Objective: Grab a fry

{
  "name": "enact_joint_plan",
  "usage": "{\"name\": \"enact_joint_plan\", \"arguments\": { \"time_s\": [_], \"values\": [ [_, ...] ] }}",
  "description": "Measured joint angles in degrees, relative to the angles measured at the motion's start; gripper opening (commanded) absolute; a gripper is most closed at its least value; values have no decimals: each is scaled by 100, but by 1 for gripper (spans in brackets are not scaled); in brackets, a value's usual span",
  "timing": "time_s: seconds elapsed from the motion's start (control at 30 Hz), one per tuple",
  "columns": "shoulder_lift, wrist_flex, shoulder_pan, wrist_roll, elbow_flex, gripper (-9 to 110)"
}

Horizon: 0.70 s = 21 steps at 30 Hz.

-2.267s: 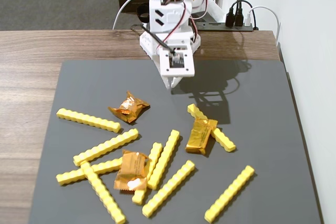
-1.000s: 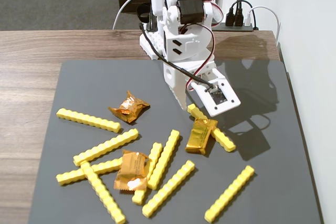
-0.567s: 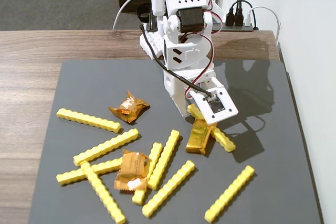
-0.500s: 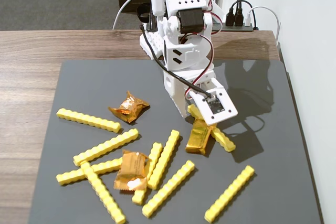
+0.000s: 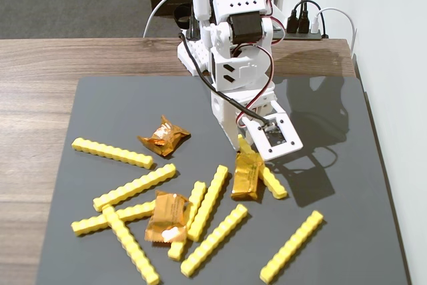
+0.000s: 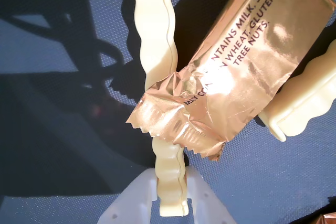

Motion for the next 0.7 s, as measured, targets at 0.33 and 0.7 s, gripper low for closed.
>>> {"name": "enact_joint_plan", "arguments": {
  "time_s": [0.33, 0.7],
  "values": [
    [457, 457, -123, 738, 9, 1],
    [2435, 2188, 492, 1160, -281, 1]
  ]
}}
